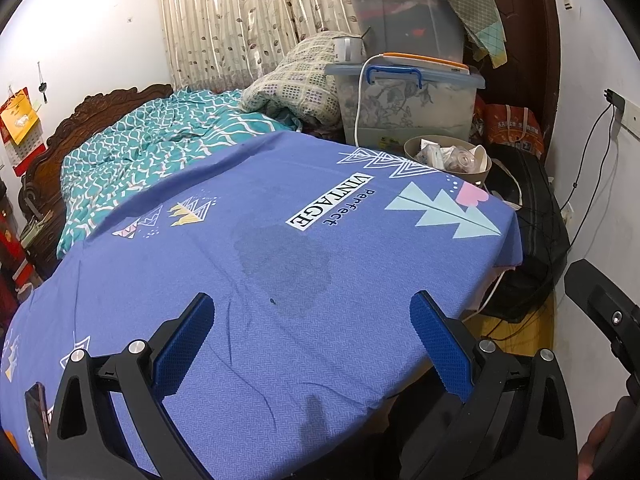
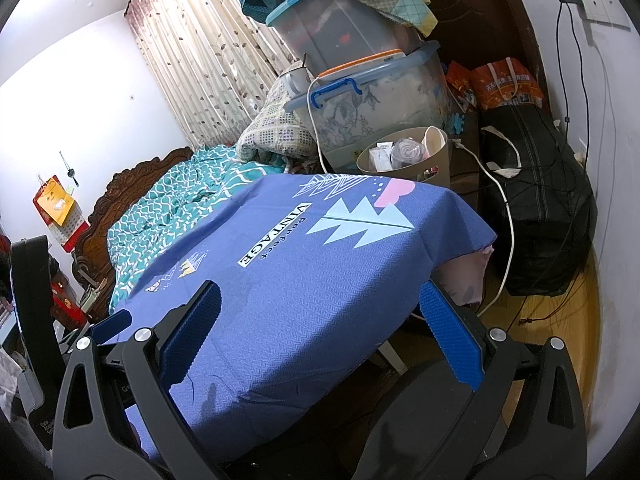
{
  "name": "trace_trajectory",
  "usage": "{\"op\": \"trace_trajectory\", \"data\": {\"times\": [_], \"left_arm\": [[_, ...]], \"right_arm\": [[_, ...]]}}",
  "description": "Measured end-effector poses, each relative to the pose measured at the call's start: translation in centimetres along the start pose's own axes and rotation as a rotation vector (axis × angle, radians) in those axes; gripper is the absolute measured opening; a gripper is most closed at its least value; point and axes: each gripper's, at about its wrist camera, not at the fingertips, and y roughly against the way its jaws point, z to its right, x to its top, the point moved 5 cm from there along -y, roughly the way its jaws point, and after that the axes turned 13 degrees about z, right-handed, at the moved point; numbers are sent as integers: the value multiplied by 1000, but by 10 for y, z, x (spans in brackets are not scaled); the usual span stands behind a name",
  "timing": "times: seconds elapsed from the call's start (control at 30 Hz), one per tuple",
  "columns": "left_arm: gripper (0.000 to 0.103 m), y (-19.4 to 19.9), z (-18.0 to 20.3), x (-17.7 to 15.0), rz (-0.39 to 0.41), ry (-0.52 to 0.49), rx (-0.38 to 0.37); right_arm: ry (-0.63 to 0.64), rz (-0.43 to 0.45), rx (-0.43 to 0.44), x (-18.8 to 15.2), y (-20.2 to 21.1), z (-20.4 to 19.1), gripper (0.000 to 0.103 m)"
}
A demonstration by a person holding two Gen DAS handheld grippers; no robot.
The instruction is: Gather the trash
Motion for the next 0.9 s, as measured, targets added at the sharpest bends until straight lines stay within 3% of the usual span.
{"op": "trace_trajectory", "data": {"times": [0.9], "left_arm": [[94, 2, -1, 0, 1, -5, 1]], "right_arm": [[-2, 0, 0, 0, 0, 0, 99]]}}
